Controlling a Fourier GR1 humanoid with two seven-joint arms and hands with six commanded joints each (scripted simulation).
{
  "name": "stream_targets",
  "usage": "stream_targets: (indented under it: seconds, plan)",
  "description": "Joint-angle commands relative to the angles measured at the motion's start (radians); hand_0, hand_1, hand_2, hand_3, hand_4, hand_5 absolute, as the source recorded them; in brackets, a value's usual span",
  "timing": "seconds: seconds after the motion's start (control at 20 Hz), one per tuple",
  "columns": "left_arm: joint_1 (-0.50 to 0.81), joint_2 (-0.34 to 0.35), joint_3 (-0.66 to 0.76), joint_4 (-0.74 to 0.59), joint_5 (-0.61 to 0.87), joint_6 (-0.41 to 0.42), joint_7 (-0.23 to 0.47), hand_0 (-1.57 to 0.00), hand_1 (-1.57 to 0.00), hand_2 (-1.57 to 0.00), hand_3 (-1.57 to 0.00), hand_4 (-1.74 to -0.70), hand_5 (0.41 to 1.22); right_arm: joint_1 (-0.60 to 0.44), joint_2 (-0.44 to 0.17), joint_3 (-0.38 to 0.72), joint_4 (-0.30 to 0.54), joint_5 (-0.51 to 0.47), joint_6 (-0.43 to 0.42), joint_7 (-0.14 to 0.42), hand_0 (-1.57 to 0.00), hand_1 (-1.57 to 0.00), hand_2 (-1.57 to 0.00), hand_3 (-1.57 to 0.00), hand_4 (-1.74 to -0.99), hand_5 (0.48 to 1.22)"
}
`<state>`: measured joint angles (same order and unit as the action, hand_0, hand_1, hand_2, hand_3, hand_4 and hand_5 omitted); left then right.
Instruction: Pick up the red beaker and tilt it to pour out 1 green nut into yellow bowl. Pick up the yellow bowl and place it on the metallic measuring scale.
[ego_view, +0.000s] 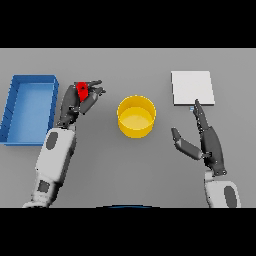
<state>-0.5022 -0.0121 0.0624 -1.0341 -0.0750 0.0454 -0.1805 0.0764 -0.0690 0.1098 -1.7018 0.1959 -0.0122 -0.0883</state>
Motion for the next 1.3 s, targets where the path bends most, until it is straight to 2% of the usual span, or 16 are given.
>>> stream_targets:
  seconds: [0.0,0.05,0.3,0.4,0.55,0.8,1.1,1.2,1.25]
  plan:
    - [-0.007,0.006,-0.016,-0.020,-0.010,-0.001,0.016,-1.55,-1.55,-1.55,-1.54,-1.71,1.132,0.003,-0.003,-0.005,0.000,-0.005,0.002,-0.004,0.00,0.00,0.00,0.00,-1.227,0.647]
    - [-0.010,0.015,-0.033,-0.030,-0.024,-0.003,0.020,-1.55,-1.55,-1.55,-1.55,-1.72,1.131,0.014,-0.006,-0.007,-0.004,-0.005,0.001,-0.024,0.00,0.00,0.00,0.00,-1.226,0.650]
    - [-0.059,0.077,-0.056,-0.009,-0.056,-0.018,0.068,-1.56,-1.56,-1.56,-1.55,-1.72,1.138,0.013,-0.005,0.007,0.006,0.024,-0.008,-0.054,0.00,0.00,0.00,0.00,-1.219,0.661]
    - [-0.078,0.108,-0.075,-0.009,-0.080,-0.027,0.074,-1.56,-1.56,-1.56,-1.56,-1.73,1.138,0.001,-0.008,0.003,-0.002,0.033,-0.020,-0.038,0.00,0.00,0.00,0.00,-1.213,0.662]
    - [-0.101,0.164,-0.157,-0.021,-0.179,-0.042,0.106,-1.56,-1.57,-1.57,-1.56,-1.73,1.124,0.007,-0.013,0.002,-0.004,0.032,-0.016,-0.021,0.00,0.00,0.00,0.00,-1.199,0.658]
    - [-0.196,0.223,-0.302,-0.028,-0.359,-0.102,0.225,-1.57,-1.57,-1.57,-1.57,-1.74,1.129,0.016,-0.010,0.011,-0.019,0.033,-0.007,0.005,0.00,0.00,0.00,0.00,-1.178,0.663]
    - [-0.305,0.261,-0.494,0.019,-0.597,-0.167,0.272,-1.57,-1.57,-1.57,-1.57,-1.74,1.183,0.017,-0.007,0.009,-0.025,0.015,0.003,-0.005,0.00,0.00,0.00,0.00,-1.183,0.673]
    - [-0.338,0.261,-0.550,0.043,-0.662,-0.204,0.290,-1.57,-1.57,-1.57,-1.57,-1.74,1.197,0.021,-0.001,0.013,-0.026,0.023,-0.002,0.006,0.00,0.00,0.00,0.00,-1.187,0.676]
    - [-0.358,0.270,-0.577,0.058,-0.693,-0.232,0.288,-1.57,-1.57,-1.57,-1.57,-1.69,1.202,0.014,-0.002,0.010,-0.025,0.023,-0.004,0.018,0.00,0.00,0.00,0.00,-1.191,0.675]
